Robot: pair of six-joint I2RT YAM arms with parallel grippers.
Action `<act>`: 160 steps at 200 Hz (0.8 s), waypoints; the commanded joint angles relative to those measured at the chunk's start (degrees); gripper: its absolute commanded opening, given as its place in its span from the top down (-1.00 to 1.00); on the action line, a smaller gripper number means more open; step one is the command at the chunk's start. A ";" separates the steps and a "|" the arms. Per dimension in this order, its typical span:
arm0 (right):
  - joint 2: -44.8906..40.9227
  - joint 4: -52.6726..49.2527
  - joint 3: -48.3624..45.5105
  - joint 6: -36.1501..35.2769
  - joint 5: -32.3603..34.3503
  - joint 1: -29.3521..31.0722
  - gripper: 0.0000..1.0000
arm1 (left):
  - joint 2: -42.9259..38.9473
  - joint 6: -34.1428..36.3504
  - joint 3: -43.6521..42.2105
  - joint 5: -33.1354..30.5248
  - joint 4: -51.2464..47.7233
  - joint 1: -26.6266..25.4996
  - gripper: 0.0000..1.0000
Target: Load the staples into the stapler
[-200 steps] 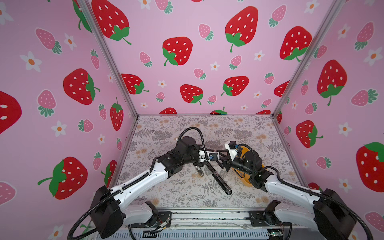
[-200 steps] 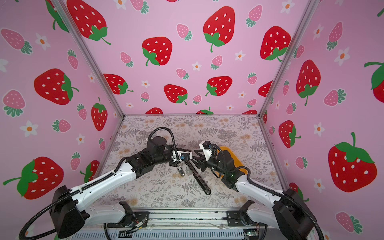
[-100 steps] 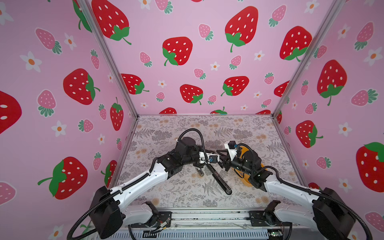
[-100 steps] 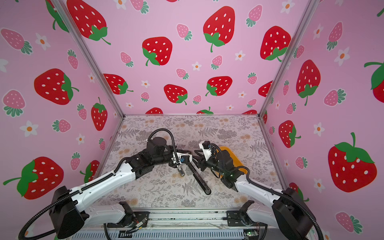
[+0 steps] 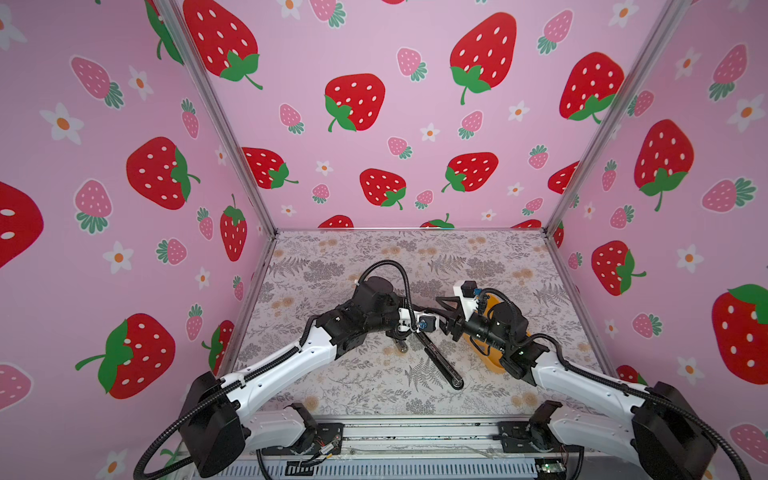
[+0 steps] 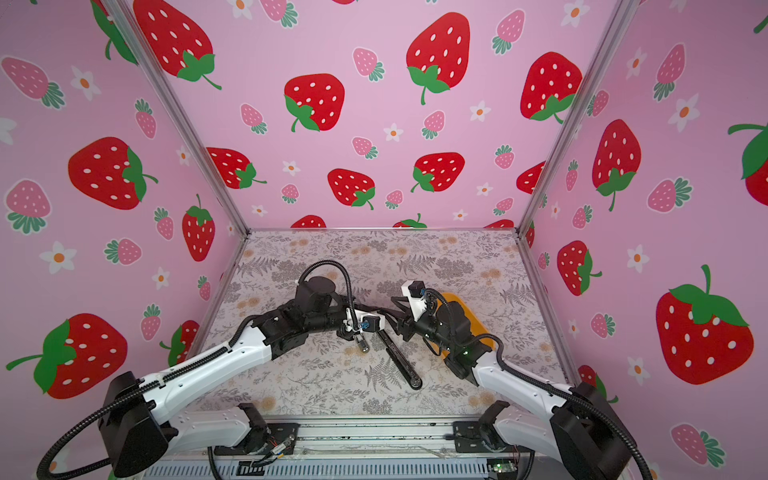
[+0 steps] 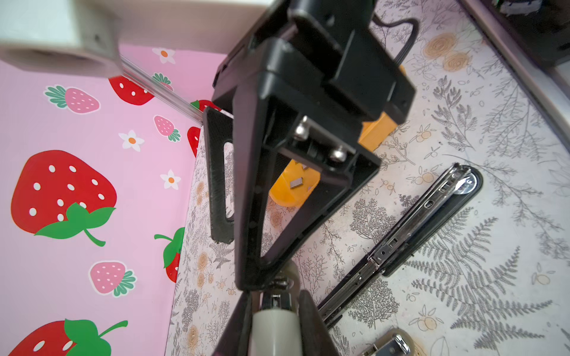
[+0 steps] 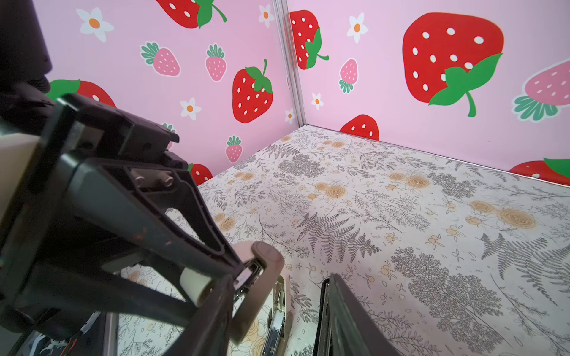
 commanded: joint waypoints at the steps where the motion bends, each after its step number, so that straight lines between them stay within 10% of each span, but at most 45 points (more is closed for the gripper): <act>1: 1.11 -0.72 1.34 0.10 2.24 -0.14 -0.02 | -0.86 0.07 0.45 0.79 0.59 -0.23 1.00; 160: 3.74 -6.37 3.94 0.02 10.54 -0.16 0.00 | -1.28 -2.52 1.64 2.89 0.24 1.47 1.00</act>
